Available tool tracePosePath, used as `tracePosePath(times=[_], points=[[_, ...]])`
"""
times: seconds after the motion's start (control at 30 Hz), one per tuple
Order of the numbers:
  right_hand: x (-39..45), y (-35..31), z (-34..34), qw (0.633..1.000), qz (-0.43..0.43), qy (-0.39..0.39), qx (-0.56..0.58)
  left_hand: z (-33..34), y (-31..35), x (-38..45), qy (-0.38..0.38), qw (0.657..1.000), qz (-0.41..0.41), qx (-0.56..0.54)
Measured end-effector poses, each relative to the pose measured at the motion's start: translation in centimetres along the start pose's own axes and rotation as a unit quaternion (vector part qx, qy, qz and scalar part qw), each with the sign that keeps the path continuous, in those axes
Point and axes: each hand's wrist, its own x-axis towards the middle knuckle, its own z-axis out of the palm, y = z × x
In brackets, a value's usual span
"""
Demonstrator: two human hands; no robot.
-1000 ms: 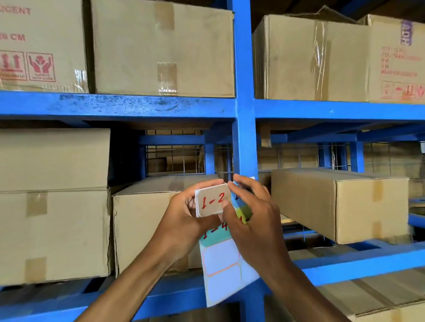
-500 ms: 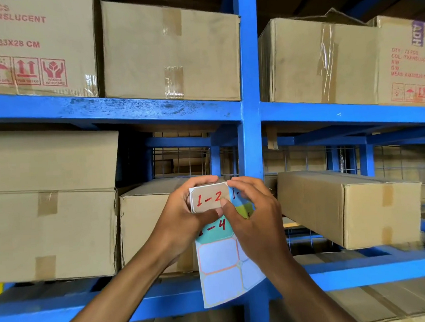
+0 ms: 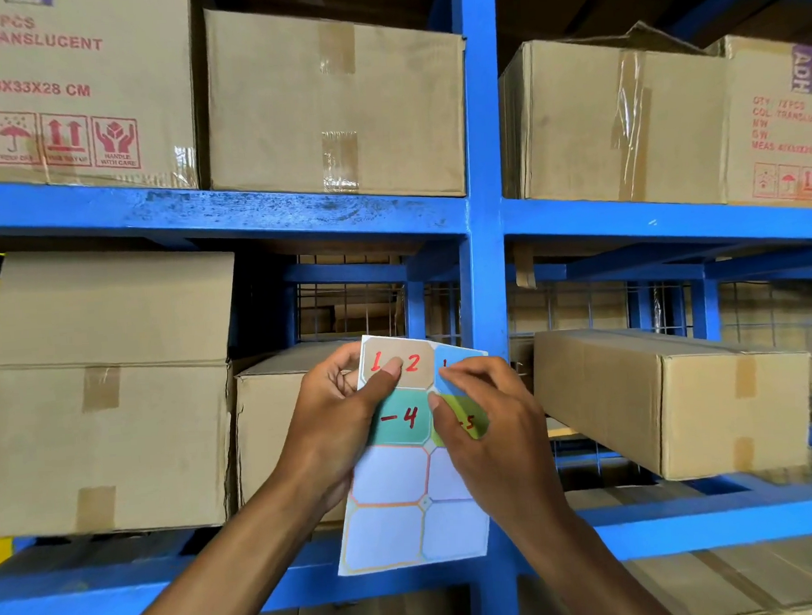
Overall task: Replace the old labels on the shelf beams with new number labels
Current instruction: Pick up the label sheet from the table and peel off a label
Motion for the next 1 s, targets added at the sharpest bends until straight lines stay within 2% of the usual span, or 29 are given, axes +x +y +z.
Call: tracePosePath(times=[0.13,0.33,0.43,0.67,0.8,1.0], points=[[-0.2,-0.5,0.5,0.998,0.059,0.001,0.020,0.5,-0.2,-0.3,0.043,0.997,0.046,0.036],[0.0,-1.0,1.4,0.976,0.169,0.012,0.138,1.4,-1.2,-0.7,0.063,0.985,0.127,0.095],[0.2,-1.1,1.4,0.946,0.236,0.014,0.223,1.3,-1.6,-0.6,0.065,0.984,0.120,0.112],[1.7,-1.1,1.4,0.907,0.327,0.007,0.263,0.9,-2.1,-0.6,0.034,0.993,0.074,0.087],[2.7,-1.0,1.3,0.909,0.324,0.012,0.262,0.2,-2.4,-0.7,-0.017,0.994,0.061,0.083],[3.2,-2.3,1.8,0.914,0.275,0.014,0.298,-1.0,-2.8,0.5,0.093,0.977,0.079,0.173]])
